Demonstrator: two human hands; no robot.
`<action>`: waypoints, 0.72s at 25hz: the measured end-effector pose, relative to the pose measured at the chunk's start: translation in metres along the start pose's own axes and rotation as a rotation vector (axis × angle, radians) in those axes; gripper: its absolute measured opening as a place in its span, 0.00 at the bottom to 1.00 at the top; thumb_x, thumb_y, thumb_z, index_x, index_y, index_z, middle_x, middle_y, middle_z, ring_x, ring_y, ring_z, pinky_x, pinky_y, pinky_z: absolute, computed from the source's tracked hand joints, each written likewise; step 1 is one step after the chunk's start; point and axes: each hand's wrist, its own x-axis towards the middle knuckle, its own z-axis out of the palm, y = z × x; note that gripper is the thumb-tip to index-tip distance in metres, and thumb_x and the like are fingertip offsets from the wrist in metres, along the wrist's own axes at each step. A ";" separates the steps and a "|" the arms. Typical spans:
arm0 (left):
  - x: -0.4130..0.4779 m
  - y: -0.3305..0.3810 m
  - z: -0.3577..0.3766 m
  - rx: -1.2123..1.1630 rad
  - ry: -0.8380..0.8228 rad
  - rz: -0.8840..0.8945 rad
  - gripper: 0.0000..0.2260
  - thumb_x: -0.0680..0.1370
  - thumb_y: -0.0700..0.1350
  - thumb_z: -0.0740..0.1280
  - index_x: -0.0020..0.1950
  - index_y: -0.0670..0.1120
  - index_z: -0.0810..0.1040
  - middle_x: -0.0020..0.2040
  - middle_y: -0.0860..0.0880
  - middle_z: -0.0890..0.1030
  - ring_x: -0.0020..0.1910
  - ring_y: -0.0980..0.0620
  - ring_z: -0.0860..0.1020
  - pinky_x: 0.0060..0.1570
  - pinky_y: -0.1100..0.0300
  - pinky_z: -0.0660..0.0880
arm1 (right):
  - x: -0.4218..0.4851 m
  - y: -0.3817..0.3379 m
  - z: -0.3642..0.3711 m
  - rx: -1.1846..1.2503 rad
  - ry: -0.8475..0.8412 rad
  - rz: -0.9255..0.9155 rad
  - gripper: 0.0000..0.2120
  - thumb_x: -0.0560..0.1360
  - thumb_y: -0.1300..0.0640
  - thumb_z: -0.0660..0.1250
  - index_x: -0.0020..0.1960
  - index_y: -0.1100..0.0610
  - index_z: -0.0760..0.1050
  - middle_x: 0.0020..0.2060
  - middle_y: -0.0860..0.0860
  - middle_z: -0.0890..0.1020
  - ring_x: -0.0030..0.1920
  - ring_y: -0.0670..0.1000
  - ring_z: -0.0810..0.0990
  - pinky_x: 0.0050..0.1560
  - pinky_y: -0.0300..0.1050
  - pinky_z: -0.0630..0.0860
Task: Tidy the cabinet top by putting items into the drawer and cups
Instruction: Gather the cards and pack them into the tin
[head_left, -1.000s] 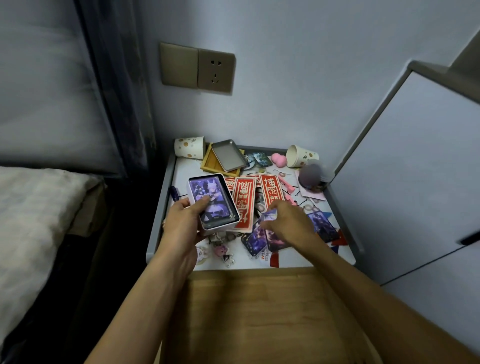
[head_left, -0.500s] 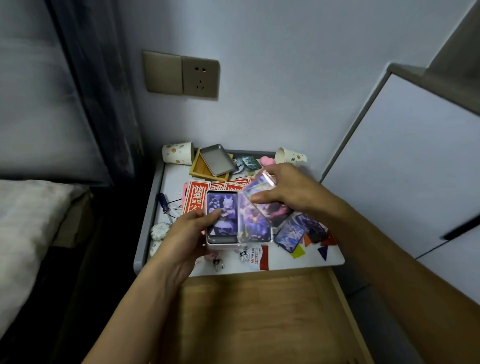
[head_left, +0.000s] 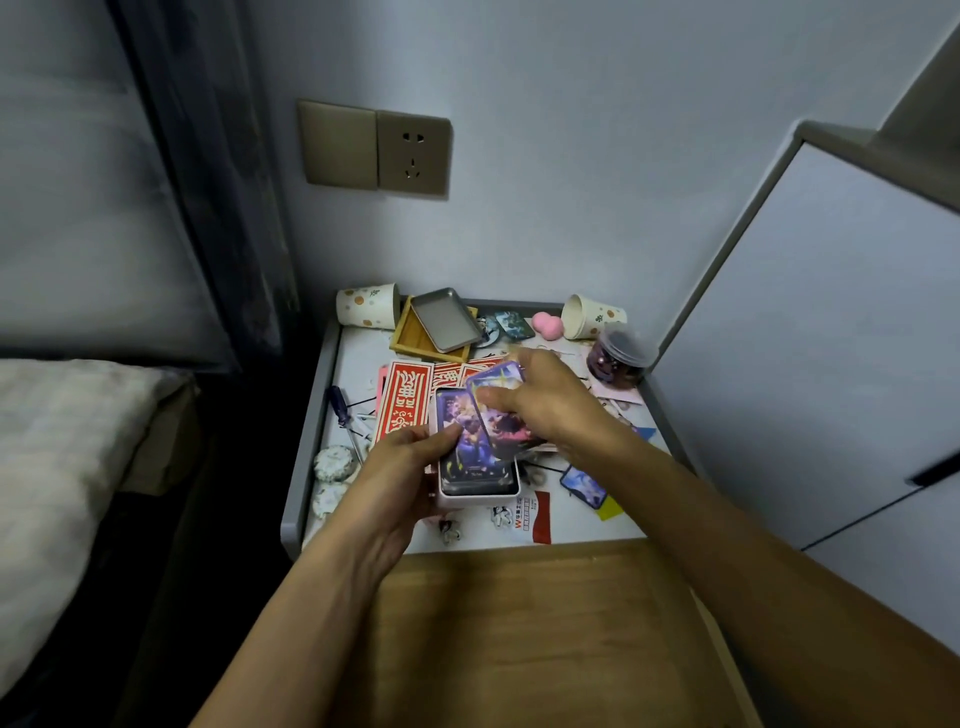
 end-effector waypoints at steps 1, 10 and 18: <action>0.001 -0.001 0.000 0.002 0.017 0.017 0.05 0.78 0.41 0.68 0.51 0.40 0.76 0.45 0.41 0.85 0.41 0.44 0.83 0.58 0.38 0.74 | -0.003 0.001 0.005 0.044 0.019 0.003 0.09 0.78 0.61 0.66 0.57 0.60 0.73 0.50 0.59 0.82 0.46 0.57 0.84 0.39 0.49 0.83; 0.006 -0.004 0.002 -0.026 0.044 0.014 0.07 0.77 0.41 0.69 0.53 0.39 0.77 0.42 0.41 0.84 0.38 0.42 0.81 0.47 0.44 0.72 | -0.013 0.003 0.017 -0.025 0.141 -0.050 0.05 0.76 0.58 0.69 0.49 0.55 0.74 0.53 0.56 0.77 0.50 0.55 0.81 0.46 0.54 0.82; 0.005 0.001 -0.002 -0.032 0.034 0.008 0.10 0.76 0.41 0.70 0.55 0.39 0.75 0.44 0.40 0.84 0.44 0.40 0.82 0.58 0.34 0.73 | -0.023 0.003 0.016 -0.093 0.097 -0.155 0.14 0.73 0.57 0.74 0.54 0.50 0.72 0.41 0.49 0.80 0.38 0.46 0.83 0.33 0.38 0.80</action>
